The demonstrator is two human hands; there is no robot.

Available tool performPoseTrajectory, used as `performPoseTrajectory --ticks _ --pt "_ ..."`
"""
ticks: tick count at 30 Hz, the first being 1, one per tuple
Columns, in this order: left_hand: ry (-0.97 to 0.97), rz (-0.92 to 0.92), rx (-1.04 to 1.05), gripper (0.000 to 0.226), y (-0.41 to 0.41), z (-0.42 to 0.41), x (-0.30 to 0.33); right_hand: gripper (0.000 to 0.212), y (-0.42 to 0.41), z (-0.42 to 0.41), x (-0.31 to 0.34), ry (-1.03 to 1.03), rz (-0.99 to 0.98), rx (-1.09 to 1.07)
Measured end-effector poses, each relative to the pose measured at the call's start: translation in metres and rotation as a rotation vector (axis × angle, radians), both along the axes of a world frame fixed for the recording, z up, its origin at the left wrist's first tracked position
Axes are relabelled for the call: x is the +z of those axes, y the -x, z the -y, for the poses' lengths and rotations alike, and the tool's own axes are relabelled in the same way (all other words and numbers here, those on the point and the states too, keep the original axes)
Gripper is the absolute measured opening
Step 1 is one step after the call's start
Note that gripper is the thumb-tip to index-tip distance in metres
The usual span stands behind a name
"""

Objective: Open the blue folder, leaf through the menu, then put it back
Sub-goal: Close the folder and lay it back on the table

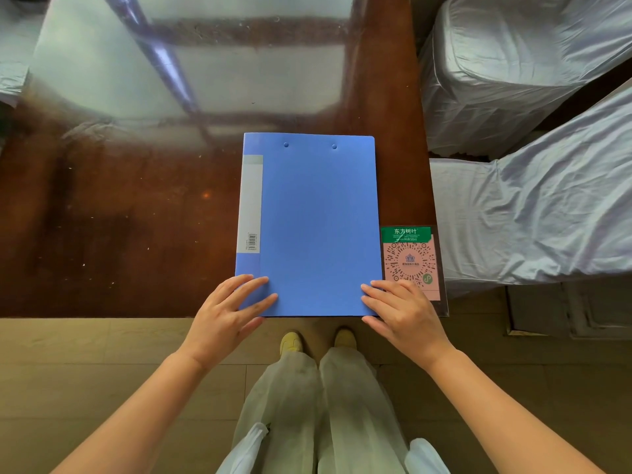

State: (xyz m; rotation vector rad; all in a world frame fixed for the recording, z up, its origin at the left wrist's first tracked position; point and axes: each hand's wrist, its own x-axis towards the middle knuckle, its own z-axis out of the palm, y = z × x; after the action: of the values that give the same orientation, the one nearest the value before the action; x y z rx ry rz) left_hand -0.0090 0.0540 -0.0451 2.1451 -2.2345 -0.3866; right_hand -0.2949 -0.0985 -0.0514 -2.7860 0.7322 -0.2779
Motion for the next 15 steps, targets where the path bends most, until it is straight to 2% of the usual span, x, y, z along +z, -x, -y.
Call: performPoseTrajectory --ticks 7,12,15 --pt "0.022 0.015 -0.026 0.05 -0.0004 -0.0007 -0.0012 0.033 0.0001 0.0008 -0.0002 0.001 -0.005 -0.006" --pt "0.053 0.023 -0.043 0.04 -0.0013 -0.0001 -0.0018 0.038 0.001 0.0027 -0.0003 -0.004 -0.01 0.015" --pt "0.067 0.017 -0.04 0.041 -0.0014 0.0008 -0.0036 0.04 0.0018 0.005 -0.0009 0.015 -0.024 0.046"
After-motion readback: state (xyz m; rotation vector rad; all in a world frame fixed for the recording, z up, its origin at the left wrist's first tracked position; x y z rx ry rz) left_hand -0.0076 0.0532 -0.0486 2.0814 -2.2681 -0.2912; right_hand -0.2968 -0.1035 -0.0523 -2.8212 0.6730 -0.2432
